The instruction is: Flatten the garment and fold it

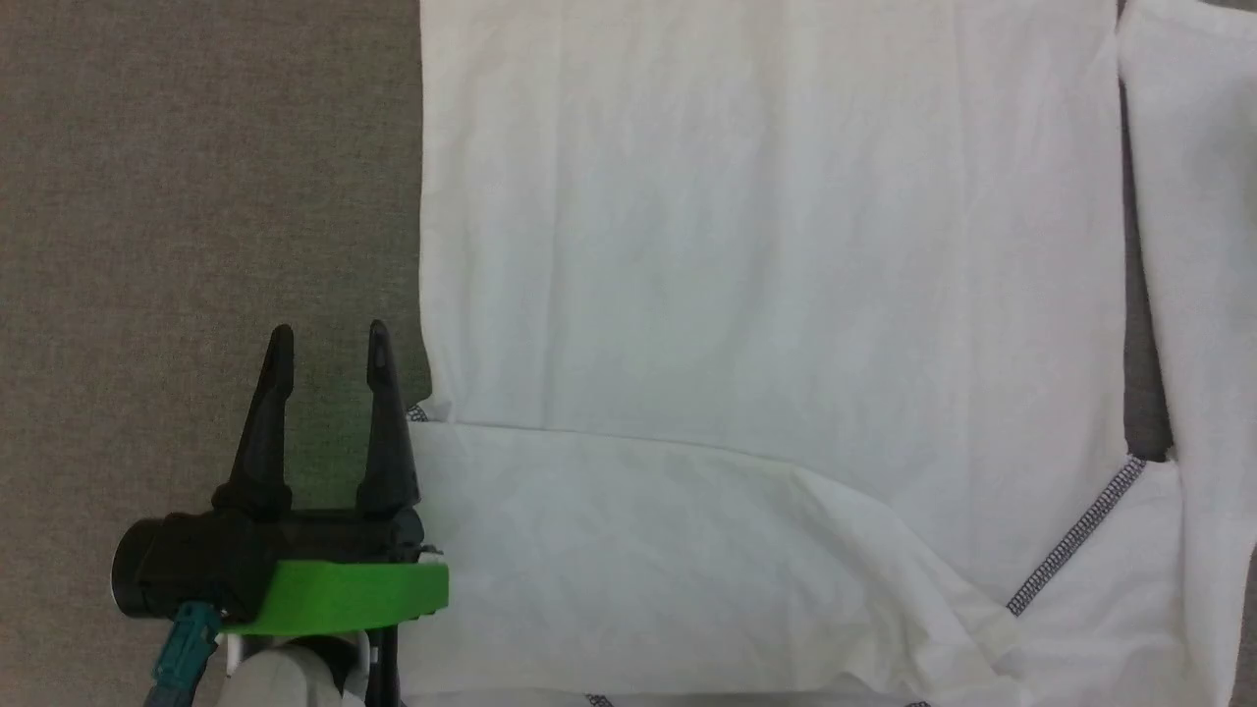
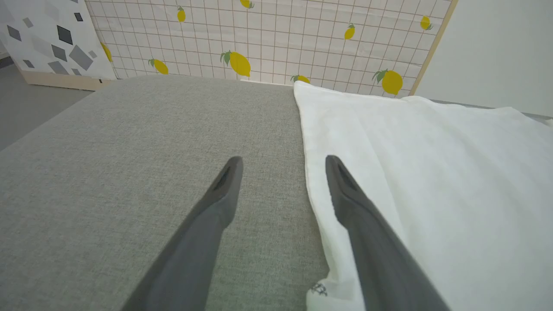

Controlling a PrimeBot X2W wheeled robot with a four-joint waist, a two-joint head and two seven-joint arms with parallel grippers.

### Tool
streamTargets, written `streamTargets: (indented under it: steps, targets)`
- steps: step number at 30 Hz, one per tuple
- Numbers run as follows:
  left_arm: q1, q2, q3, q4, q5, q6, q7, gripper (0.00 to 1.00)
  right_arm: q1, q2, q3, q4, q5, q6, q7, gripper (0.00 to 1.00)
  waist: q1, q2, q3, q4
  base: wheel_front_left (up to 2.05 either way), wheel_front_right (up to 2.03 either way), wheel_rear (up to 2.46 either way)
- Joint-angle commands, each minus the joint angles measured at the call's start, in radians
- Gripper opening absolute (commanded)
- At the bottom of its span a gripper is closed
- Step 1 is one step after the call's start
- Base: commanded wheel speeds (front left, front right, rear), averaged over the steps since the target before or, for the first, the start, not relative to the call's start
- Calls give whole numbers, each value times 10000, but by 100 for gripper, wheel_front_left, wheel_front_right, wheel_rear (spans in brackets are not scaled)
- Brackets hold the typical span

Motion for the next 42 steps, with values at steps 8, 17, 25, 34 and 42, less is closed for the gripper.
streamTargets:
  steps: [8,17,25,34,42]
  targets:
    - [-236,-166,95,118,189,-146,-47,100,-80,261,-391,110,-212,-13,13,24,-2,0,516,441,0,0,0]
    - [-283,-190,216,294,222,-240,-47,100,-207,338,-545,55,-471,-13,-580,0,-2,0,388,244,0,0,0]
    - [-84,-152,346,545,178,-277,-47,100,145,326,-936,500,-501,-13,-1613,0,-2,0,-725,-72,0,0,0]
    - [791,8,558,589,-53,-180,66,100,1401,-281,-2281,918,-706,-13,-2214,0,-2,0,-2473,-385,0,0,0]
    - [1692,123,700,451,-256,-78,235,100,3332,-669,-4396,1026,-838,-13,-2684,0,-2,0,-3656,-483,0,0,0]
